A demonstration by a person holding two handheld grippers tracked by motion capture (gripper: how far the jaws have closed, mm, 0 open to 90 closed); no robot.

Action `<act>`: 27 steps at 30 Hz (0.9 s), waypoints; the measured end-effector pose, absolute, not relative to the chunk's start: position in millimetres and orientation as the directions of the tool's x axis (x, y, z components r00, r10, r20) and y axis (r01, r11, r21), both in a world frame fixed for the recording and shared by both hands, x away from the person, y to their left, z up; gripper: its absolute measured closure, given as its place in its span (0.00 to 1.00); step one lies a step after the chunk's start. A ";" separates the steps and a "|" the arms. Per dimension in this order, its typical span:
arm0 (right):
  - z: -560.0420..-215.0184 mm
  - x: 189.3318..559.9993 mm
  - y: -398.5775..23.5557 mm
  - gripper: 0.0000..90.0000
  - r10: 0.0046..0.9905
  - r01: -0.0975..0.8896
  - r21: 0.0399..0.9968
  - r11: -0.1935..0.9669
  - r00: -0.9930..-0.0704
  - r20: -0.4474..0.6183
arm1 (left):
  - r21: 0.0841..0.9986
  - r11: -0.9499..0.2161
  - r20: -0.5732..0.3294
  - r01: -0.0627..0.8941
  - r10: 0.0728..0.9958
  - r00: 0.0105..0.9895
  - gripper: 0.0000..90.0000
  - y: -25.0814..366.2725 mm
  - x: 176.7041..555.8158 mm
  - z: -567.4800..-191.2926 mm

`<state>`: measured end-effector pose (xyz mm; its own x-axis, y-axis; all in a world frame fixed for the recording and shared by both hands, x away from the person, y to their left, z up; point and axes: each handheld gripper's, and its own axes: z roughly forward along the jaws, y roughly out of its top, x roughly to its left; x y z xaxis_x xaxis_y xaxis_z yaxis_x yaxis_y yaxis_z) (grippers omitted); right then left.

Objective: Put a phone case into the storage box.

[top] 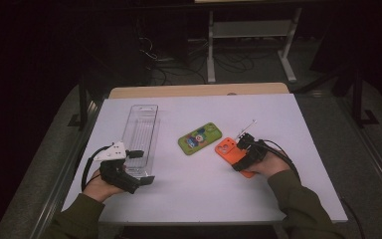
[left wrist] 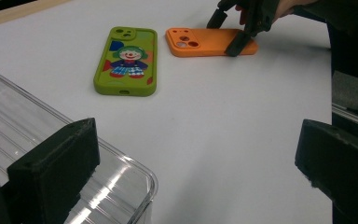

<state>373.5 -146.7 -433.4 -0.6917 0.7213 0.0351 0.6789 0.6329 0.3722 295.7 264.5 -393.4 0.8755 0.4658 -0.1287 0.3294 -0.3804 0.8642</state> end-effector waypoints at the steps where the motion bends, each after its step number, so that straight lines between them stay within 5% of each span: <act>1: -433.1 373.6 -146.8 0.17 0.719 0.677 0.371 0.635 -0.694 0.035 | 0.864 -0.382 -0.126 0.328 0.467 0.875 0.00 264.4 295.6 -393.4; 27: -404.5 378.0 -158.7 0.17 0.600 0.558 0.428 0.711 -0.799 0.045 | 0.852 -0.423 -0.112 0.308 0.427 0.897 0.00 255.6 310.3 -370.1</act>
<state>378.0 -158.7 -404.5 -0.7989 0.5997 0.0455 0.5581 0.7111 0.4275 310.3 255.6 -370.1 0.8970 0.4274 -0.1125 0.3084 -0.4231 0.8520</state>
